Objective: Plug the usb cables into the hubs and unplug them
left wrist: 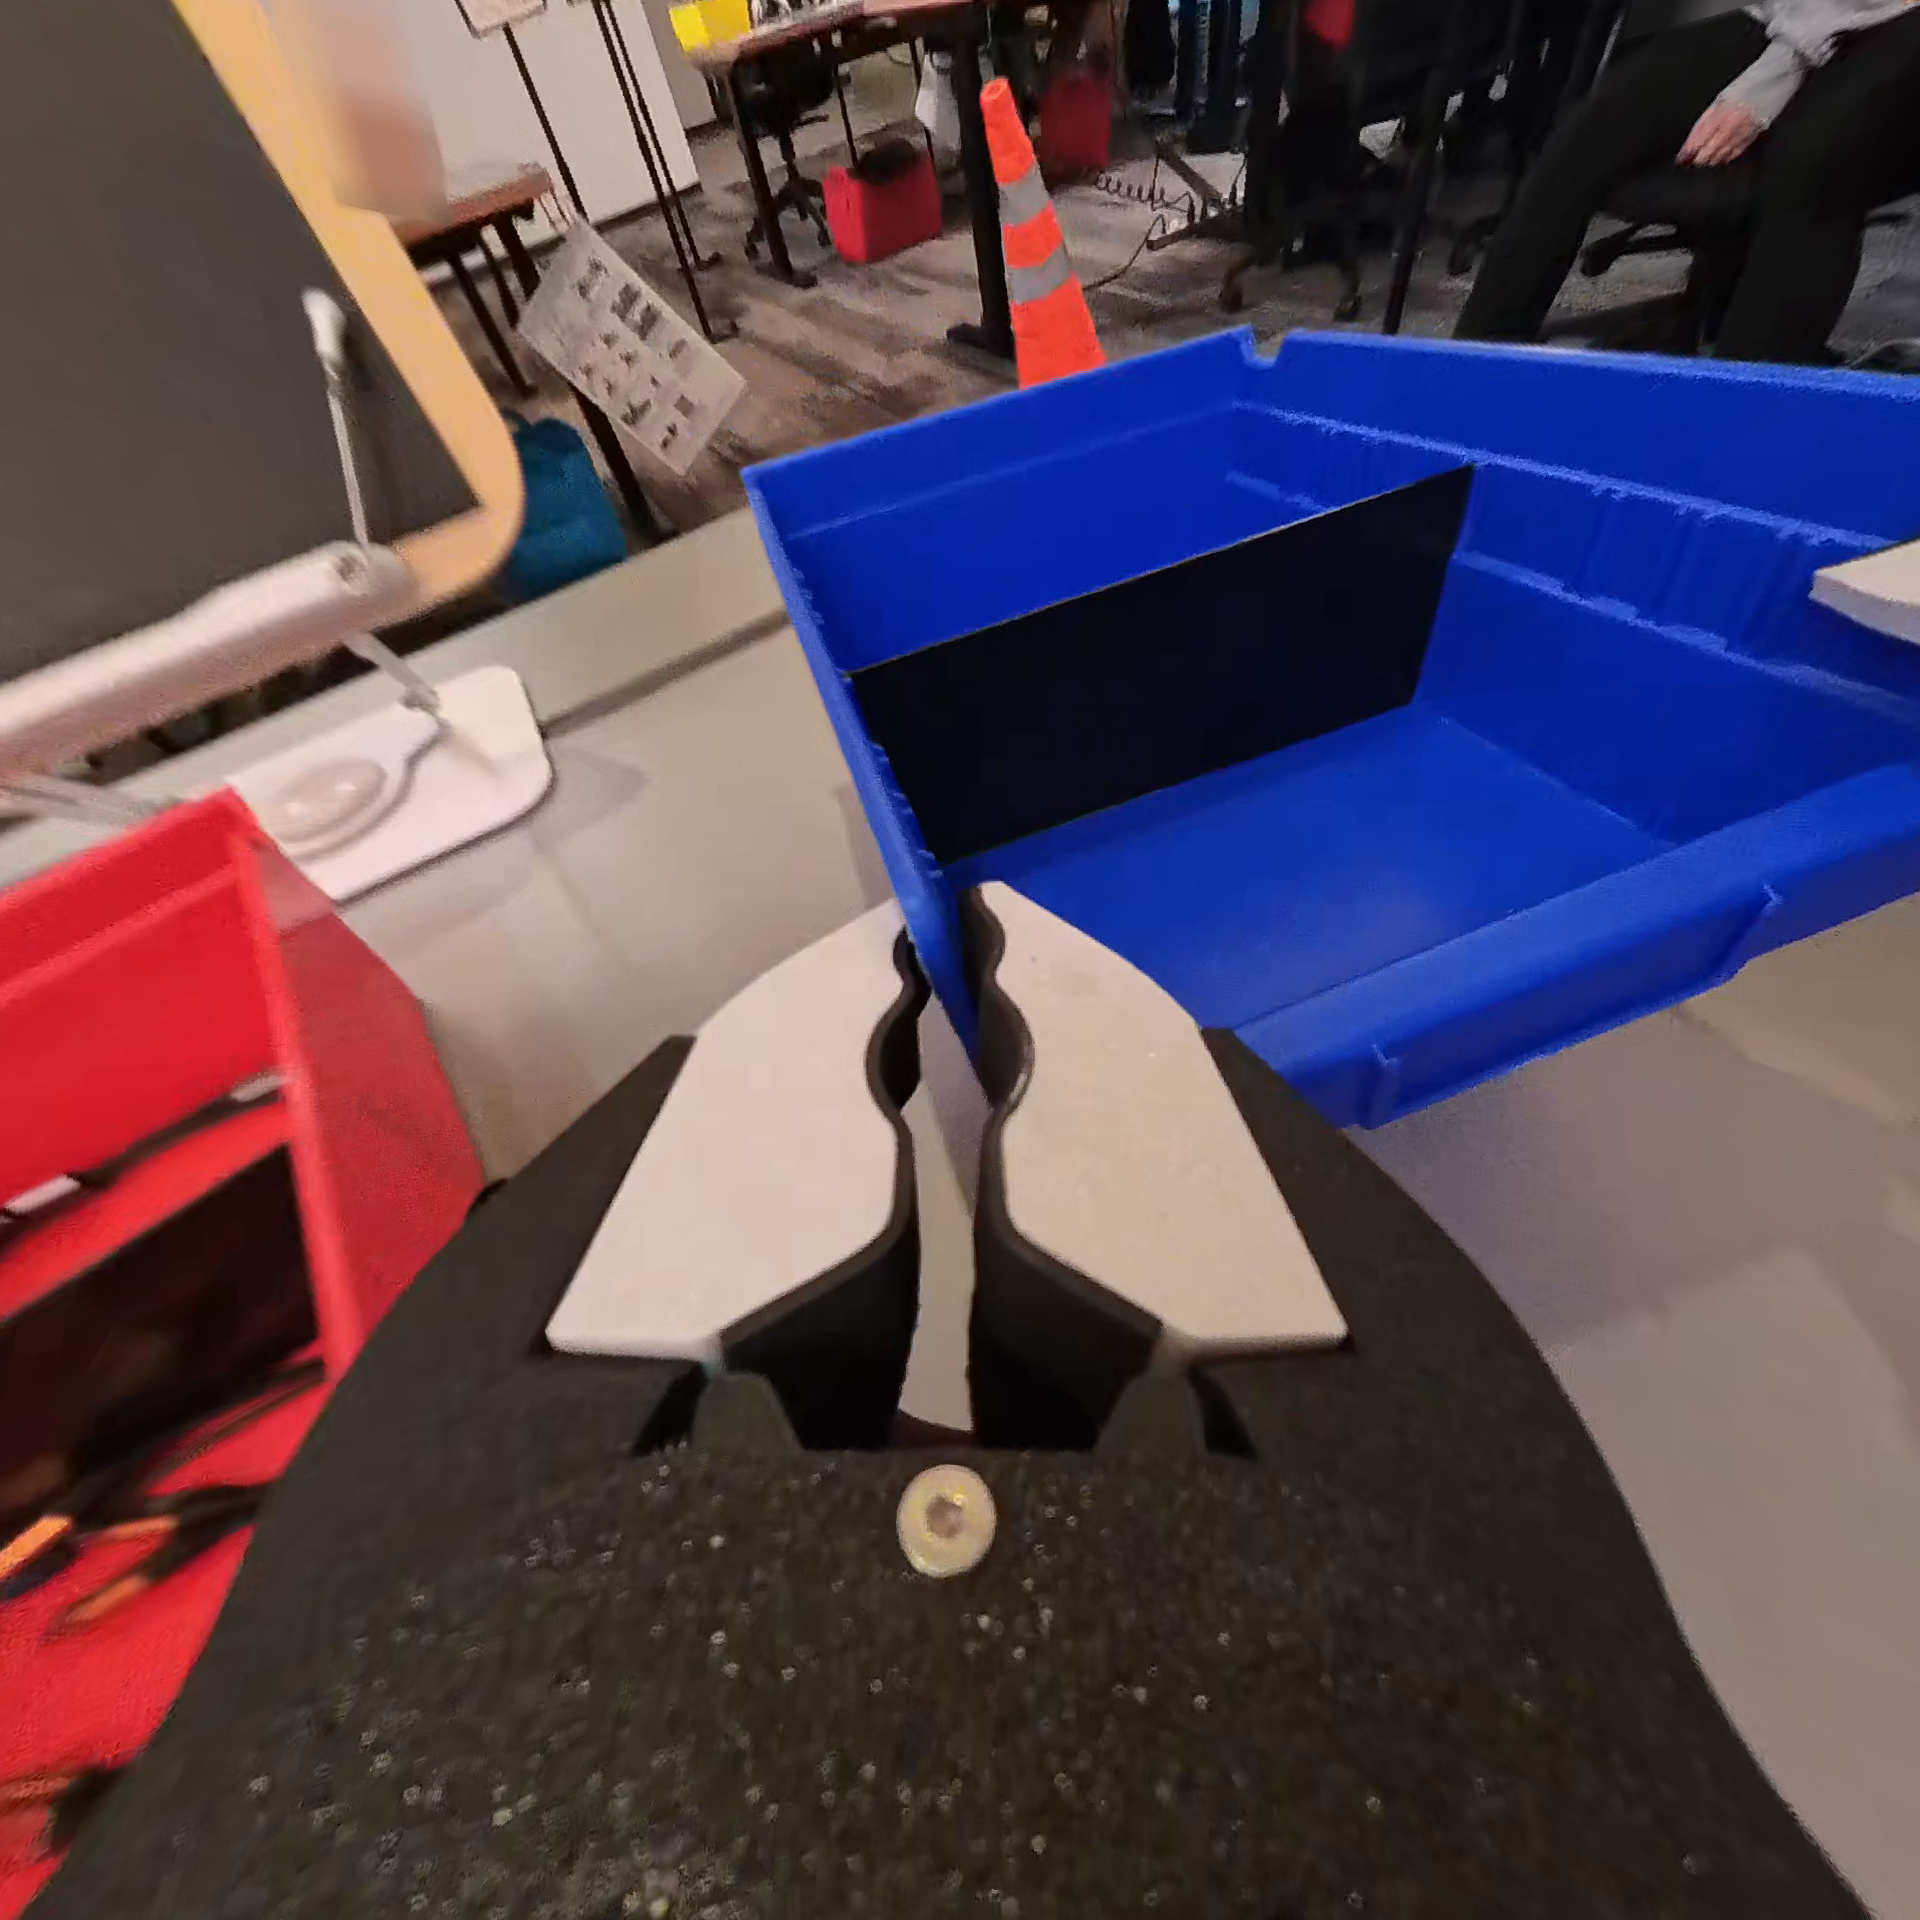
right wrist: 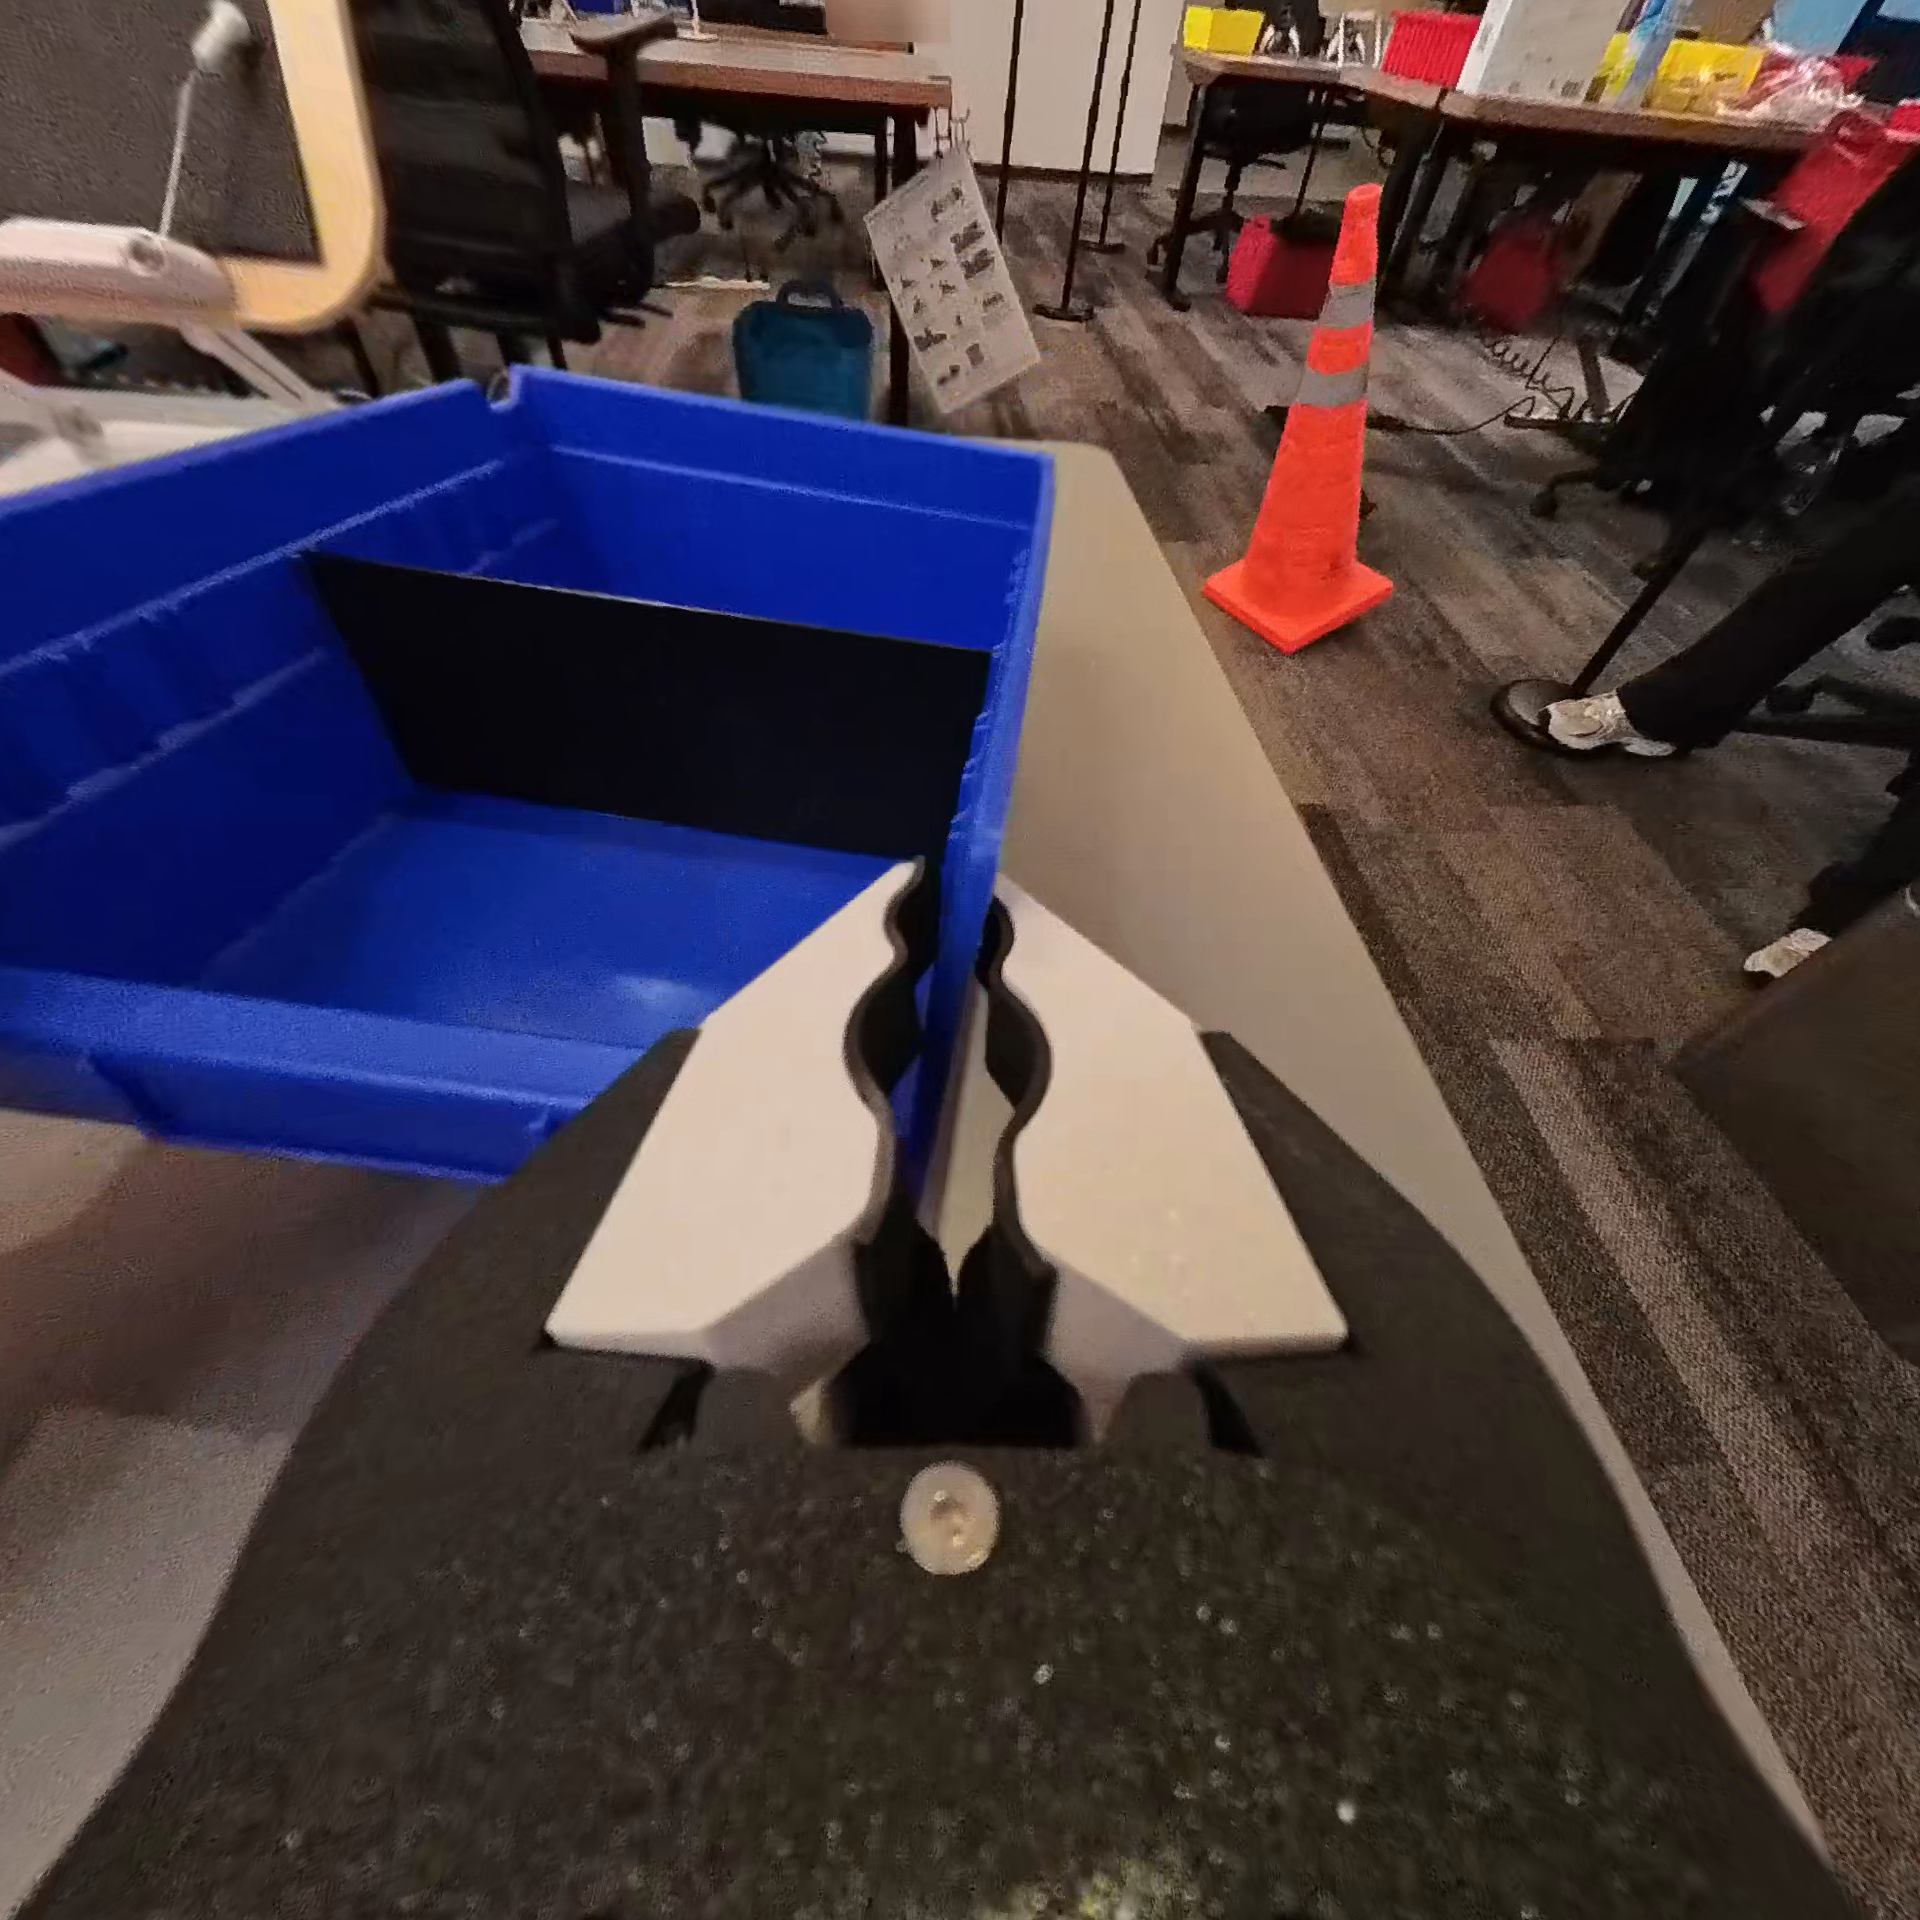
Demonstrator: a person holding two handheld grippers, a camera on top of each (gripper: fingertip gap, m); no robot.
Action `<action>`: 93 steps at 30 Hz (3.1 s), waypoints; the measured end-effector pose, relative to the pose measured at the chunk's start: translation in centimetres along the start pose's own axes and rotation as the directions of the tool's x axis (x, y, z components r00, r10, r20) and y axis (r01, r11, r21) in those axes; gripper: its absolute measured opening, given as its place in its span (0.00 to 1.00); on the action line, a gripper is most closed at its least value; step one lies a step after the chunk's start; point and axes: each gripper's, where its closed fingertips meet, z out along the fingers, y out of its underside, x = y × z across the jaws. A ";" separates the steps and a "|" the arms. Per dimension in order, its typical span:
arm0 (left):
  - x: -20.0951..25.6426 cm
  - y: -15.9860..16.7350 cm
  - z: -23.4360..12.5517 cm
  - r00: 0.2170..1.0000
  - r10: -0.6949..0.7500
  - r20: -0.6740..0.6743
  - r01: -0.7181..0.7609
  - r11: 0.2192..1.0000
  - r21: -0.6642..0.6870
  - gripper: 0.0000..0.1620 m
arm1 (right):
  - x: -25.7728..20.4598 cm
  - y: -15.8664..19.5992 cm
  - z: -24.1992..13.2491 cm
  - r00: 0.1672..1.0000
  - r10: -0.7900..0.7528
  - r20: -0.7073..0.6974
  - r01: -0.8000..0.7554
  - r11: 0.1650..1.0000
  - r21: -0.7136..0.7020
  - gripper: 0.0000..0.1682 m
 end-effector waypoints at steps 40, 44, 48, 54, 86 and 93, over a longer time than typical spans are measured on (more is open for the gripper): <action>-30.9 16.4 -16.0 0.958 -0.184 0.221 0.212 0.971 -0.109 0.03 | -39.0 -0.2 0.0 0.982 0.004 0.186 -0.002 1.000 -0.012 0.02; -37.4 17.8 -20.2 0.919 -0.285 0.272 0.308 0.950 -0.046 0.02 | -46.7 -2.7 -1.8 0.968 -0.045 0.246 0.028 0.997 0.069 0.02; -44.2 19.2 -24.2 0.910 -0.249 0.331 0.258 0.966 0.018 0.02 | -54.4 -2.3 -2.5 0.944 -0.105 0.314 0.080 0.993 0.092 0.03; -48.6 23.2 -25.0 0.891 -0.291 0.349 0.313 0.950 -0.006 0.02 | -59.5 1.2 -1.8 0.925 -0.111 0.363 0.115 0.993 0.011 0.04; -32.8 16.6 -24.5 0.936 -0.306 0.172 0.287 0.950 0.126 0.10 | -3.3 1.8 -2.4 0.967 0.232 0.108 -0.242 0.966 0.088 0.03; -34.0 17.9 -23.1 0.873 -0.481 0.080 0.473 0.875 0.104 0.11 | -5.3 2.9 -1.1 0.981 0.155 0.121 -0.160 0.987 0.032 0.00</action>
